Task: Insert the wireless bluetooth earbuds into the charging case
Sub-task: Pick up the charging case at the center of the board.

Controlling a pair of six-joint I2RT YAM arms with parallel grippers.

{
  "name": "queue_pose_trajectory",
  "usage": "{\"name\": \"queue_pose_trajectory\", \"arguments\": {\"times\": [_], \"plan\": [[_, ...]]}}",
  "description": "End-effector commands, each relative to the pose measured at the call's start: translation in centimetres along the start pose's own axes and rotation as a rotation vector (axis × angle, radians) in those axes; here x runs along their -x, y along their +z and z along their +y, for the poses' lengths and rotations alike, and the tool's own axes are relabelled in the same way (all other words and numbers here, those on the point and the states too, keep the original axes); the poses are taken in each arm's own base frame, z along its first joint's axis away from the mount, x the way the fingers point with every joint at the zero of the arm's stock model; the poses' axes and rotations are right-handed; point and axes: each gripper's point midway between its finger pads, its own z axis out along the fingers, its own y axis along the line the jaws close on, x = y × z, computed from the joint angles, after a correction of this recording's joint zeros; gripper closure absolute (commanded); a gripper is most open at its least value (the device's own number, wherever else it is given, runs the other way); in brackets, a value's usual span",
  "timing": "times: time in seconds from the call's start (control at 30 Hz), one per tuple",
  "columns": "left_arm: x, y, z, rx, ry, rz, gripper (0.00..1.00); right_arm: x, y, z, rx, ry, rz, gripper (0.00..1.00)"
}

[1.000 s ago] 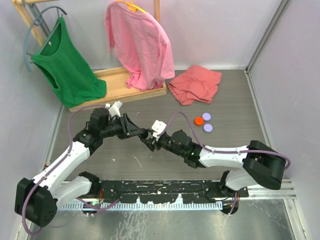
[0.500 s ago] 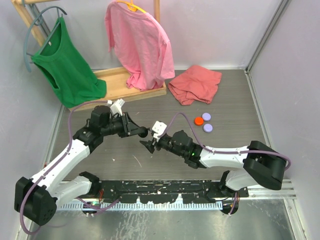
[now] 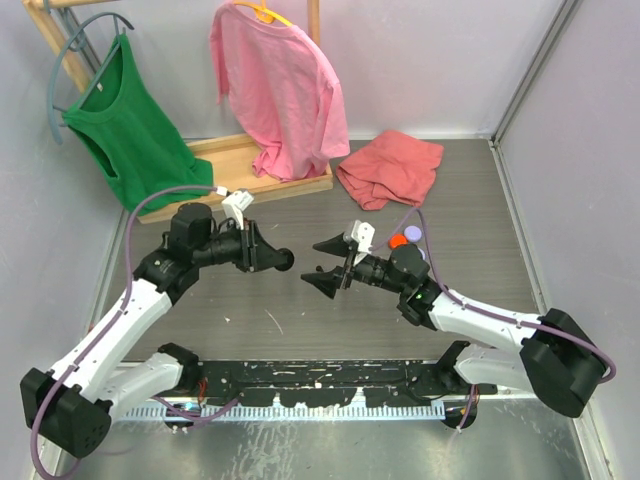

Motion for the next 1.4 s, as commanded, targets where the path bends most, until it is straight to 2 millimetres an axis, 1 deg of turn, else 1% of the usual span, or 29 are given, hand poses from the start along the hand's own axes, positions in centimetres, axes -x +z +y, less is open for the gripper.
{"name": "queue_pose_trajectory", "arguments": {"times": [0.0,0.13,0.27,0.5,0.73,0.83,0.93,1.1,1.23,1.3,1.37], "plan": [[1.3,-0.9,-4.2,-0.174,0.204,-0.015,1.0,2.5,-0.5,3.6,0.209,0.037,-0.077,0.22],[0.5,-0.5,-6.3,-0.242,0.324,0.022,1.0,2.4,-0.5,4.4,0.267,0.058,-0.064,0.24],[-0.2,-0.3,-7.4,-0.277,0.424,0.059,1.0,2.4,-0.5,4.8,0.294,0.068,-0.055,0.28],[-1.2,0.3,-7.5,-0.268,0.521,0.124,1.0,2.5,-0.9,5.7,0.349,0.074,-0.052,0.36],[-1.4,0.3,-8.0,-0.287,0.565,0.117,1.0,2.9,-1.1,5.9,0.356,0.078,-0.061,0.44],[-1.5,0.3,-8.3,-0.302,0.58,0.11,0.99,2.9,-1.1,5.9,0.357,0.079,-0.063,0.48],[-1.6,0.3,-8.3,-0.308,0.582,0.103,1.0,2.7,-1.1,6.0,0.37,0.087,-0.059,0.56],[-1.7,0.2,-8.5,-0.322,0.585,0.103,0.99,2.7,-1.0,6.2,0.385,0.096,-0.059,0.66],[-1.8,0.2,-8.6,-0.334,0.588,0.099,0.93,2.4,-0.9,6.0,0.38,0.104,-0.052,0.84],[-1.8,0.2,-8.7,-0.335,0.59,0.096,0.85,2.3,-1.0,6.0,0.382,0.106,-0.051,0.92],[-1.8,0.2,-8.6,-0.334,0.59,0.092,0.76,2.3,-1.0,6.0,0.385,0.104,-0.051,0.96]]}}
